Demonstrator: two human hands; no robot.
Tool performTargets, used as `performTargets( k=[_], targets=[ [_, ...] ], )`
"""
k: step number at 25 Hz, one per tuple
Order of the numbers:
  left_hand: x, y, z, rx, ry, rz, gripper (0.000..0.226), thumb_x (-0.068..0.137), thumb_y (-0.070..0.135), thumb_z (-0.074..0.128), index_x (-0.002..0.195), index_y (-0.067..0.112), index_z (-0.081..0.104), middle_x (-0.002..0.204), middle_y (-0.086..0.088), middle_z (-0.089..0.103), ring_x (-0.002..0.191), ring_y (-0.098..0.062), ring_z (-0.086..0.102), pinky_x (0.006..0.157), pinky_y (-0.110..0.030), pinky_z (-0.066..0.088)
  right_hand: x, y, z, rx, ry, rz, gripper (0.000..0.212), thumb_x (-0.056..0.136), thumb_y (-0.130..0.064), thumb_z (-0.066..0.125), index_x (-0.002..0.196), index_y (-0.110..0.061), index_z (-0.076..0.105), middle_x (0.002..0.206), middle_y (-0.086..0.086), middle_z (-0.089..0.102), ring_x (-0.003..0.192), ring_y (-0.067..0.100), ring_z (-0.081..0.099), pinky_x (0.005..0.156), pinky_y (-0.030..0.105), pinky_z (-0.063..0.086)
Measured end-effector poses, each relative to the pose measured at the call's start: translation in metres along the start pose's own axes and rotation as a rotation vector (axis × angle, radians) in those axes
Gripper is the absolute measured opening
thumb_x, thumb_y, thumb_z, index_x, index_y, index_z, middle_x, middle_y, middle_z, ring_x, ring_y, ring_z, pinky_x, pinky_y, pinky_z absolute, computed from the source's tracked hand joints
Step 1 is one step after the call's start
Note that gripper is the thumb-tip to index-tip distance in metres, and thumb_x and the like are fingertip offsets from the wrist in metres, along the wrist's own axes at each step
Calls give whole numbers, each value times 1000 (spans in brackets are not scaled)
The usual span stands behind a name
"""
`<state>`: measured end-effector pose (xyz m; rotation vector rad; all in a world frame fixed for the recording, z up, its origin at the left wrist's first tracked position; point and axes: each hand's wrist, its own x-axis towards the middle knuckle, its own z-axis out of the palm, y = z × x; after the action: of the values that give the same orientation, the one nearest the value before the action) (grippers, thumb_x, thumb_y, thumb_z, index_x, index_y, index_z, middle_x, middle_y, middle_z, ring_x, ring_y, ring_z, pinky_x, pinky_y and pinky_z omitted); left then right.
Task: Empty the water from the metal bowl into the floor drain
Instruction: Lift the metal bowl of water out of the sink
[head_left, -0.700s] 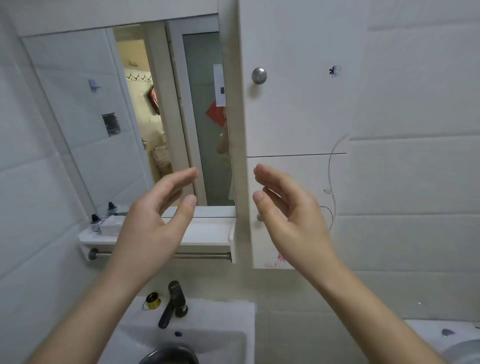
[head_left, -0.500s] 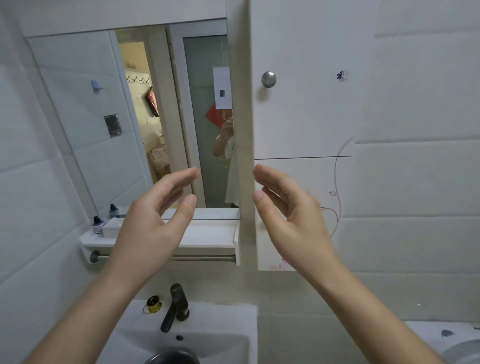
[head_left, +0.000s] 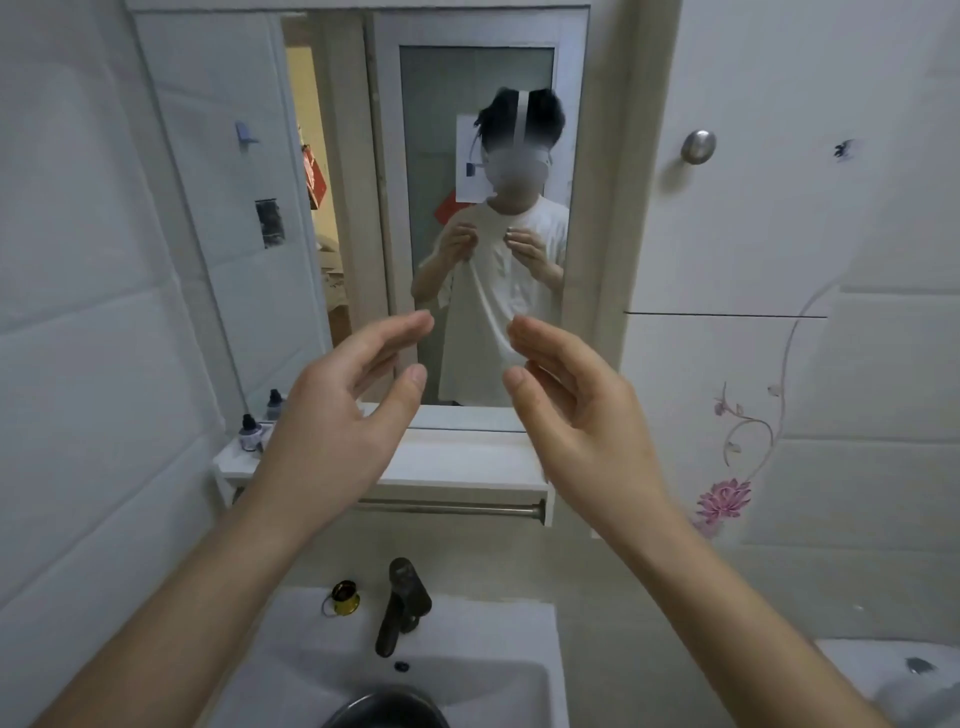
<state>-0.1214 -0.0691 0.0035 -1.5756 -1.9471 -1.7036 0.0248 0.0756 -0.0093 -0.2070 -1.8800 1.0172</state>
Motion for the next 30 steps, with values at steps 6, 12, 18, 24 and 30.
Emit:
performTargets(
  k=[6,12,18,24,30],
  targets=[
    [-1,-52,-46,-58,-2,-19,42,98,18,59,139,26,57,137,18,61,129,3,54,111,-30,44,4,2,69,-44,-5,22,44,99,-24,64,142,-16,59,140,-9,64,131,1,57,111,31,48],
    [-6,-95,-66,-100,-37,-48,42,95,27,58,137,28,59,134,19,64,127,4,55,111,-29,44,-3,11,119,-38,6,91,42,99,-23,65,140,-15,60,138,-8,65,128,1,59,109,27,48],
    [-18,-132,-67,-114,-62,-123,42,93,34,56,135,33,59,132,22,64,127,2,55,112,-34,43,-15,30,147,-45,-9,182,38,100,-20,64,137,-17,62,133,-9,67,125,0,61,108,31,51],
    [-36,-158,-55,-92,-61,-226,41,94,32,57,135,31,60,132,21,64,129,-2,56,113,-38,43,-31,57,151,-19,-41,252,38,100,-18,63,138,-17,62,134,-8,67,125,0,61,109,32,50],
    [-64,-182,-46,-58,-90,-330,44,92,34,57,136,29,58,132,20,64,127,1,56,112,-37,44,-55,89,158,-15,-95,316,39,100,-22,63,138,-18,62,135,-9,67,125,-1,61,108,30,51]
  ],
)
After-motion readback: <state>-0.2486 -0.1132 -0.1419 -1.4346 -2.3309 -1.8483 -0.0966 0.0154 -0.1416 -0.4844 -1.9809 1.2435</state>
